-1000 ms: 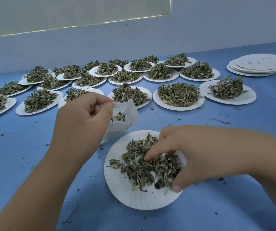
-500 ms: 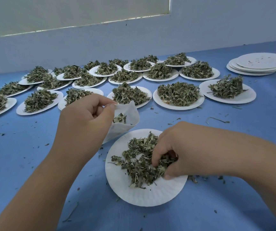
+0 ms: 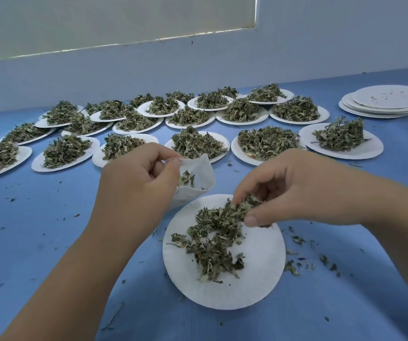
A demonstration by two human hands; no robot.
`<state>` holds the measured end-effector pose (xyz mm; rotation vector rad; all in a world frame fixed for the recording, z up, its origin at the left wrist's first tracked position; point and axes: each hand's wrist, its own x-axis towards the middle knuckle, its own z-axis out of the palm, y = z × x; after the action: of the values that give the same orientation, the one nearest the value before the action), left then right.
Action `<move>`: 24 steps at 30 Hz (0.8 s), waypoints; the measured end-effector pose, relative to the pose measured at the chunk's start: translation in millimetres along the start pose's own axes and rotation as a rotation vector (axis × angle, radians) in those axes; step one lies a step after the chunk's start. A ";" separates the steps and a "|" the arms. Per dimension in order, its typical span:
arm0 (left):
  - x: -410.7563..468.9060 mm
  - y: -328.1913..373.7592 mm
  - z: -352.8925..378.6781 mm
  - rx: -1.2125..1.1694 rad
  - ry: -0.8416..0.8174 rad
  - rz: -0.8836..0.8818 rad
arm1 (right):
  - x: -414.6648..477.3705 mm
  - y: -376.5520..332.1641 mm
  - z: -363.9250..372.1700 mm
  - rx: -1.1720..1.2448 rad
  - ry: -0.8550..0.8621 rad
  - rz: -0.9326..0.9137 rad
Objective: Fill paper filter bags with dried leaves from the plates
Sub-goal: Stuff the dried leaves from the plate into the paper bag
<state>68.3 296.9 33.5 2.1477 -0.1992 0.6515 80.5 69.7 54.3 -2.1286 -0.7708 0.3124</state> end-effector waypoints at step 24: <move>-4.1 4.1 13.6 -0.051 -0.078 -0.036 | 50.6 -33.1 51.5 -0.719 0.473 0.033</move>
<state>68.6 283.3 27.5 2.1244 -0.2161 0.5363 82.2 149.0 50.2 -2.7236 -0.6131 -0.5221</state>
